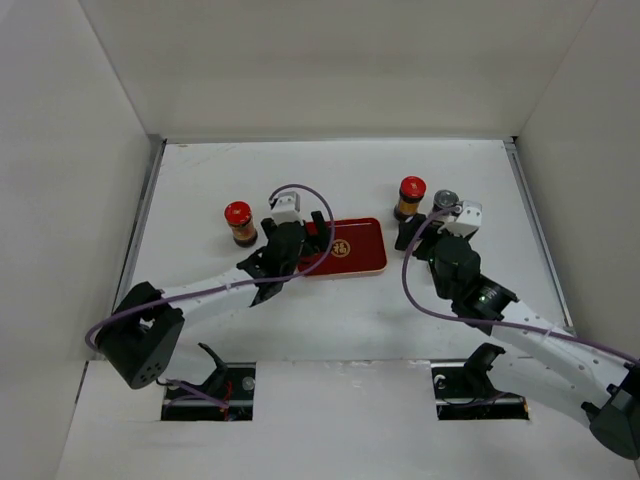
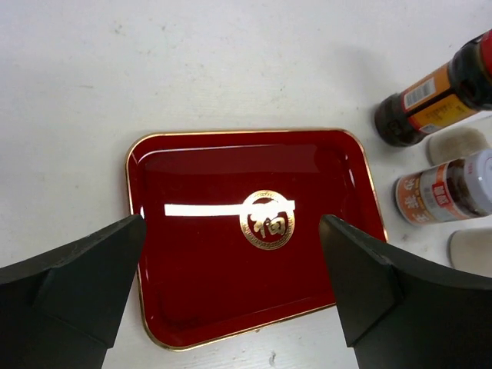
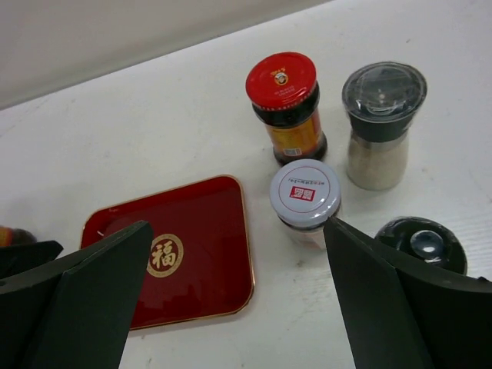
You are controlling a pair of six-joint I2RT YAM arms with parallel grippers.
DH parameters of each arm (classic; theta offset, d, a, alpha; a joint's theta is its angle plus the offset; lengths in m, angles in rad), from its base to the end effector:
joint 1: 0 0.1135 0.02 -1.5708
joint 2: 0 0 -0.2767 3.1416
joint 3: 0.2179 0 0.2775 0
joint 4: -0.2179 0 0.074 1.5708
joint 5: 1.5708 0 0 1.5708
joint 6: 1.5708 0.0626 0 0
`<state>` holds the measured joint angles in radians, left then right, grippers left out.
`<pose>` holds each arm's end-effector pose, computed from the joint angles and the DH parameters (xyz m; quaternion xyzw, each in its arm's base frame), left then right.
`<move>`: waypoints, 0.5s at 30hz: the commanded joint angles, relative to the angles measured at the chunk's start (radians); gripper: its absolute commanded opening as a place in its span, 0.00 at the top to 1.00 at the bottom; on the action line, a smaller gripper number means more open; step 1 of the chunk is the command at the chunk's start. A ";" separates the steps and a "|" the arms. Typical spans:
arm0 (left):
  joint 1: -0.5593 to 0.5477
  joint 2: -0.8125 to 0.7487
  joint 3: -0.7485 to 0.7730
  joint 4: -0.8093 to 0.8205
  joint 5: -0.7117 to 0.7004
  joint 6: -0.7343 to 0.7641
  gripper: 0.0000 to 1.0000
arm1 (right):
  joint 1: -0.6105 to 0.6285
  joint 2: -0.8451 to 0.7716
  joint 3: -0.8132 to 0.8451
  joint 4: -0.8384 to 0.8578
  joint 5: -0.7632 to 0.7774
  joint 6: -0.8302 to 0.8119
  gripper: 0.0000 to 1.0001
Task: Organize the condiment bottles
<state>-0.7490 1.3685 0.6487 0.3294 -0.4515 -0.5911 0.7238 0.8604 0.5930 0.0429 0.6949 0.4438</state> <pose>0.2590 -0.2035 0.2015 -0.0603 0.8171 -0.1911 0.5406 0.2032 0.1261 0.2824 0.1076 0.7576 0.1010 0.6358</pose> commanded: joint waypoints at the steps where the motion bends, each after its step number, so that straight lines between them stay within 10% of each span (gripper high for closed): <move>1: -0.009 -0.075 0.054 -0.056 -0.024 0.000 0.00 | 0.009 -0.003 -0.044 0.149 -0.051 0.018 0.00; 3: -0.011 -0.126 0.057 -0.076 -0.035 0.002 0.00 | 0.022 -0.011 -0.090 0.201 -0.063 0.032 0.01; 6: -0.010 -0.196 0.060 -0.076 -0.061 0.023 0.00 | 0.053 -0.021 -0.122 0.255 -0.097 0.039 0.50; 9: -0.010 -0.249 0.091 -0.110 -0.127 0.115 0.00 | 0.088 -0.018 -0.107 0.253 -0.104 0.029 0.75; 15: 0.082 -0.322 0.106 -0.190 -0.302 0.263 0.00 | 0.102 0.046 -0.120 0.297 -0.086 0.010 0.68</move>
<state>-0.7235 1.0882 0.7296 0.1860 -0.6476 -0.4278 0.8188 0.8848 0.4667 0.2481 0.6056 0.4652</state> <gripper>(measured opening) 0.997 0.303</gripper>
